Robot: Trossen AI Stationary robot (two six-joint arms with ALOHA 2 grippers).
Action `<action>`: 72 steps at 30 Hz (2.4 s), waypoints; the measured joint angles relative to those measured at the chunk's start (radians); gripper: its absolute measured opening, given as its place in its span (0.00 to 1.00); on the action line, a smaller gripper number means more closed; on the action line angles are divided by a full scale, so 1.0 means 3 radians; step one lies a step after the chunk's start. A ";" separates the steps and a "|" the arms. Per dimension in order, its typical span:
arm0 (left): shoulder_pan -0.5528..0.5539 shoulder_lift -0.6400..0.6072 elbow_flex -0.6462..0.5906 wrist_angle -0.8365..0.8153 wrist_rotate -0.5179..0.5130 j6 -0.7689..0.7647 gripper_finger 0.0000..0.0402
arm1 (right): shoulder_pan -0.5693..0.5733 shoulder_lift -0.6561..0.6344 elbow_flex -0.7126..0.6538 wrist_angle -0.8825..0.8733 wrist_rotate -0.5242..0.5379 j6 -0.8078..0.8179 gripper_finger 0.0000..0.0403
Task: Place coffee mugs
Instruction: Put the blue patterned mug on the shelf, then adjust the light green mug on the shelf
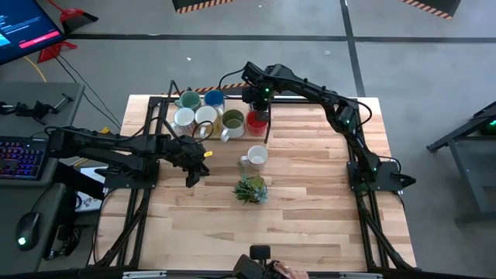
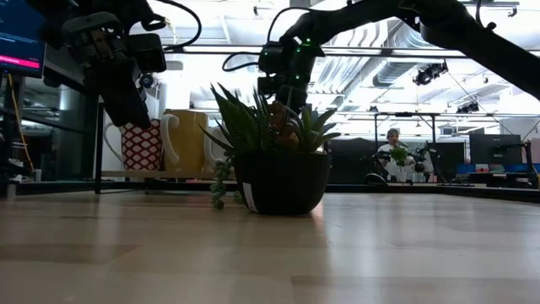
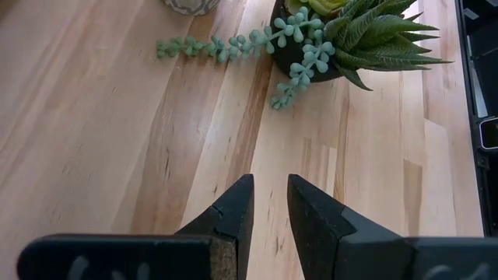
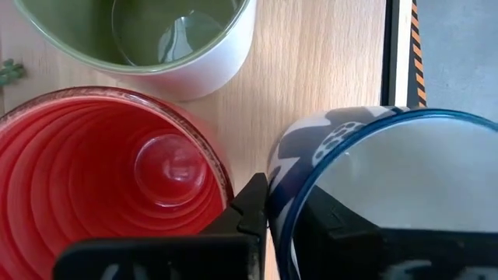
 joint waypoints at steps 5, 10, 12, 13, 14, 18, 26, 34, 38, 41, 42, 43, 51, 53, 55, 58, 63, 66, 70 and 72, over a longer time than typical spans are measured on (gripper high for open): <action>0.0000 0.0000 -0.0001 0.0000 0.0000 0.0000 0.18 | 0.0000 0.0000 0.0000 0.0000 0.0001 0.0006 0.13; 0.0000 0.0000 -0.0001 0.0000 0.0000 0.0000 0.18 | 0.0001 0.0000 0.0004 0.0011 0.0040 0.0005 0.19; 0.0001 0.0000 -0.0001 0.0000 0.0000 0.0000 0.18 | 0.0001 0.0000 0.0004 0.0012 0.0047 0.0006 0.19; 0.0000 0.0000 -0.0001 0.0000 0.0000 0.0000 0.18 | 0.0001 -0.0001 0.0004 0.0015 0.0063 0.0006 0.19; 0.0000 0.0000 -0.0001 0.0000 0.0000 0.0000 0.18 | 0.0002 0.0000 0.0004 0.0023 0.0091 0.0008 0.19; 0.0000 0.0000 -0.0001 0.0000 0.0000 0.0000 0.18 | 0.0006 -0.0001 0.0004 0.0055 0.0194 0.0023 0.19; 0.0000 0.0000 -0.0001 0.0000 0.0000 0.0001 0.18 | 0.0001 0.0000 0.0004 0.0052 0.0183 0.0085 0.20; 0.0001 0.0000 -0.0001 0.0000 0.0000 0.0003 0.18 | 0.0003 0.0000 0.0004 0.0051 0.0167 0.0088 0.20; 0.0000 0.0000 0.0000 0.0000 0.0000 0.0004 0.18 | 0.0003 -0.0001 0.0004 0.0051 0.0156 0.0117 0.20; 0.0001 0.0000 -0.0001 0.0000 0.0000 0.0004 0.18 | 0.0003 0.0000 0.0004 0.0050 0.0148 0.0165 0.20; 0.0001 0.0000 -0.0001 0.0000 0.0000 0.0004 0.18 | 0.0001 -0.0001 0.0004 0.0050 0.0131 0.0171 0.20; 0.0000 0.0000 -0.0001 0.0000 0.0000 0.0004 0.18 | 0.0001 0.0000 0.0004 0.0049 0.0109 0.0175 0.20; 0.0000 0.0000 -0.0001 -0.0001 0.0000 0.0004 0.18 | 0.0005 0.0000 0.0004 0.0053 0.0111 0.0175 0.20; 0.0000 0.0000 -0.0001 -0.0001 0.0000 0.0004 0.18 | 0.0006 0.0000 0.0003 0.0073 0.0112 0.0175 0.20; 0.0000 0.0000 -0.0001 -0.0001 0.0000 0.0004 0.18 | 0.0008 0.0000 0.0003 0.0105 0.0117 0.0175 0.20; 0.0000 0.0000 -0.0001 -0.0001 0.0000 0.0003 0.18 | 0.0008 0.0000 0.0008 0.0131 0.0120 0.0176 0.20; 0.0000 0.0000 -0.0001 -0.0001 0.0000 0.0003 0.18 | 0.0017 -0.0005 0.0046 0.0094 0.0118 0.0200 0.20; 0.0000 0.0000 -0.0001 -0.0003 0.0000 0.0003 0.18 | 0.0028 -0.0015 0.0045 0.0033 0.0113 0.0199 0.20; 0.0001 0.0000 -0.0001 -0.0008 0.0000 0.0003 0.18 | 0.0029 -0.0029 0.0045 0.0039 0.0107 0.0188 0.20; 0.0001 0.0000 0.0000 -0.0014 0.0000 0.0003 0.18 | 0.0029 -0.0029 0.0045 0.0041 0.0106 0.0200 0.20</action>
